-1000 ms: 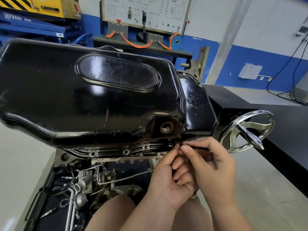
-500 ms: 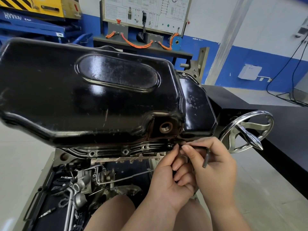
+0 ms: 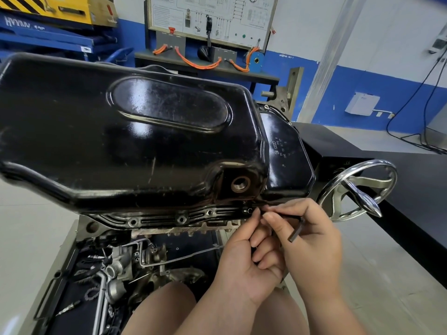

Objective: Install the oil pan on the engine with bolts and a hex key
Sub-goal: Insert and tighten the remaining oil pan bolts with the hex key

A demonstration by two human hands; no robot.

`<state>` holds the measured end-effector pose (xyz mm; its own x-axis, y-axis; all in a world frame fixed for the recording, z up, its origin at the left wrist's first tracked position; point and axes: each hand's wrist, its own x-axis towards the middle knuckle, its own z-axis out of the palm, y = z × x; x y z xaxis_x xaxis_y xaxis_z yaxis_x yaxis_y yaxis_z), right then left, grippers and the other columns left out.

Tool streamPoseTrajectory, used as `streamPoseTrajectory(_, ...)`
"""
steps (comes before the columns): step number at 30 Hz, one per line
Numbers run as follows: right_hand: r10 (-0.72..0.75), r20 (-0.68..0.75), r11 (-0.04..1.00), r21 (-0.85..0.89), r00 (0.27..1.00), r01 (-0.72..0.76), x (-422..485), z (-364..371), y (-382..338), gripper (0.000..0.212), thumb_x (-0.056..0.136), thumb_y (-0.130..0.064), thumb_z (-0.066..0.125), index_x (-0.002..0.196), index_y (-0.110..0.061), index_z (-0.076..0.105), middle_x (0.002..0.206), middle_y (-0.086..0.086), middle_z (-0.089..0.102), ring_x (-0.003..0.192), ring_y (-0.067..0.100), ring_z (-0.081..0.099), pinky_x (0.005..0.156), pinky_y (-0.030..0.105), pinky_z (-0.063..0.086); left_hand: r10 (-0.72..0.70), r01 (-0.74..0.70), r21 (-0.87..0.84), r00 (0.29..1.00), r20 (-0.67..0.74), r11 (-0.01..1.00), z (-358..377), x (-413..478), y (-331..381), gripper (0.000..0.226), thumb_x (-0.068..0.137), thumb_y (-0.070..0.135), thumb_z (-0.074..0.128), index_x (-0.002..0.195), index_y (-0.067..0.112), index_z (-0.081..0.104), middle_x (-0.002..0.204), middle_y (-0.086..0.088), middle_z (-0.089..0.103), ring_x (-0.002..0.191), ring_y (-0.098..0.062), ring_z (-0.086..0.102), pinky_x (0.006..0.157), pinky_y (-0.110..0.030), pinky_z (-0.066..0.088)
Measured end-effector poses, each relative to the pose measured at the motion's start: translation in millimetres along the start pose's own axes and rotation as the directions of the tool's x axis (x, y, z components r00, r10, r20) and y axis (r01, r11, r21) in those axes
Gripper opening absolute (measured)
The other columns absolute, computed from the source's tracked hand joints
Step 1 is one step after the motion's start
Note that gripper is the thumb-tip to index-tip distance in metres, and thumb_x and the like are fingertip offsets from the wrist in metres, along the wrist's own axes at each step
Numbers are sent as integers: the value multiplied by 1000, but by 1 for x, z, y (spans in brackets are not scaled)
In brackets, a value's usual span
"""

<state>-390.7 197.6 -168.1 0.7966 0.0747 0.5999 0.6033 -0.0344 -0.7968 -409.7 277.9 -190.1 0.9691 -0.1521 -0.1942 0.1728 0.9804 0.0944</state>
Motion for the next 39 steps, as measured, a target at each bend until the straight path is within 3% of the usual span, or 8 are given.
streamPoseTrajectory(5, -21, 131, 1000, 20, 991, 18, -3, 0, -3, 38, 81, -2, 57, 97, -35, 70, 81, -8, 72, 66, 2, 68, 59, 12, 52, 24, -24, 1, 999, -27, 1000, 1, 3, 1, 35, 86, 23, 53, 54, 10, 55, 35, 7, 32, 22, -5, 23, 22, -14, 16)
streamPoseTrajectory(14, -9, -23, 1000, -19, 1000, 8, 0, 3, 0, 18, 70, -7, 75, 71, -20, 63, 76, -6, 68, 68, 2, 65, 62, 9, 48, 0, 0, 38, 1000, -4, 999, -1, 0, -1, 28, 80, 23, 61, 56, 10, 57, 38, 7, 32, 25, -4, 24, 24, -15, 17)
streamPoseTrajectory(20, -46, 85, 999, -22, 995, 48, -6, 1, -4, 35, 86, -2, 61, 101, -33, 70, 88, -8, 72, 67, 8, 68, 59, 19, 54, 32, -29, 62, 999, -44, 998, 1, 2, 1, 48, 89, 27, 53, 43, 12, 53, 34, 8, 31, 23, -5, 24, 25, -13, 15)
streamPoseTrajectory(22, -53, 77, 996, -70, 996, 58, -6, 1, -6, 28, 85, -11, 60, 98, -34, 70, 84, -9, 72, 69, 8, 69, 62, 26, 56, 39, -37, 65, 999, -34, 997, 1, 2, 0, 44, 85, 29, 56, 44, 13, 53, 35, 8, 32, 24, -4, 24, 25, -13, 15)
streamPoseTrajectory(25, -9, 7, 1000, -3, 1000, 9, -5, 3, -7, 28, 80, -7, 69, 80, -35, 71, 70, -8, 70, 56, 2, 65, 51, 17, 52, 18, -17, 38, 1000, -8, 999, -2, 1, -2, 32, 80, 27, 61, 53, 12, 56, 38, 7, 32, 25, -4, 25, 24, -14, 17)
streamPoseTrajectory(29, 1, -55, 1000, -18, 999, -2, -2, 5, -3, 18, 70, -14, 74, 70, -29, 63, 75, -9, 68, 64, 3, 64, 58, 11, 48, -8, 8, 8, 1000, 5, 1000, -1, -1, -1, 19, 78, 20, 61, 63, 8, 63, 37, 7, 33, 24, -4, 26, 23, -14, 19)
streamPoseTrajectory(34, 32, 84, 999, 4, 996, -33, -9, 3, -2, 29, 82, -14, 59, 100, -35, 68, 95, -3, 71, 67, 19, 68, 54, 33, 55, 33, -32, 75, 999, -9, 997, 2, -2, -1, 38, 78, 27, 60, 44, 13, 54, 35, 8, 31, 24, -5, 25, 27, -13, 15)
streamPoseTrajectory(39, 37, 85, 997, 58, 996, -42, -9, 3, -8, 22, 82, -9, 66, 84, -30, 74, 61, 5, 67, 37, 15, 59, 37, 18, 47, 20, -21, 57, 1000, 7, 998, 0, -1, -2, 31, 76, 28, 64, 50, 13, 55, 38, 7, 33, 25, -4, 25, 26, -14, 17)
